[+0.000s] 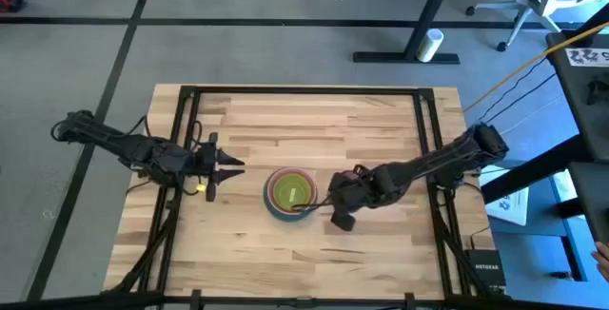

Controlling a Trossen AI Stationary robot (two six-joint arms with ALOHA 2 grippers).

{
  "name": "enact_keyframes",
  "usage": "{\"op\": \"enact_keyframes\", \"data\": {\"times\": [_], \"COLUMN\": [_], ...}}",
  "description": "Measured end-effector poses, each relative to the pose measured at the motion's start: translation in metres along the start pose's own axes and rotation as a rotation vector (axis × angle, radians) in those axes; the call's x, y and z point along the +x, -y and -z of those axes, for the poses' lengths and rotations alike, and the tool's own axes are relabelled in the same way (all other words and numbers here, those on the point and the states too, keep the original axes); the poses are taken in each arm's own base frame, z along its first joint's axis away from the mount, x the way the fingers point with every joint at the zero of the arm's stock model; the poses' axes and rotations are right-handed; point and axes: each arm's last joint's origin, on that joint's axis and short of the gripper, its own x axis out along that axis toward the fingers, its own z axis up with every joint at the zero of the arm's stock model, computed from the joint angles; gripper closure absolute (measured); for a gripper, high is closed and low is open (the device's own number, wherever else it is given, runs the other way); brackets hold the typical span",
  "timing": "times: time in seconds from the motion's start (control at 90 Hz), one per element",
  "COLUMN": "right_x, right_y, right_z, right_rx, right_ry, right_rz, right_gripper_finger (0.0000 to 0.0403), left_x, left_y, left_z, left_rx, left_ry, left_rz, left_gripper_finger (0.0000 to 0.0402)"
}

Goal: Nest bowls inside each other
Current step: Move the violet cup to the right of the stacked bowls

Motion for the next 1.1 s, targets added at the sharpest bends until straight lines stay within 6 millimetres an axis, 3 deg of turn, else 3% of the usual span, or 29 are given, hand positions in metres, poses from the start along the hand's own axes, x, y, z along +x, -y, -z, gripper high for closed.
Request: {"op": "enact_keyframes", "data": {"times": [0.322,0.878,1.1], "right_x": [0.003,0.008,0.016], "right_y": [-0.004,-0.003,-0.016], "right_z": [-0.020,-0.025,-0.040], "right_rx": [-0.061,-0.096,-0.200], "right_ry": [-0.020,-0.053,-0.099], "right_rz": [0.000,-0.018,0.044], "right_gripper_finger": [0.0403,0.0403,0.0403], "left_x": [0.000,0.002,0.002], "left_y": [0.000,-0.005,-0.005], "left_z": [0.000,0.000,0.000], "left_rx": [-0.001,-0.010,-0.017], "left_ry": [0.000,0.000,-0.003], "left_rz": [0.000,-0.035,-0.036], "left_gripper_finger": [0.0318,0.0318,0.0318]}}
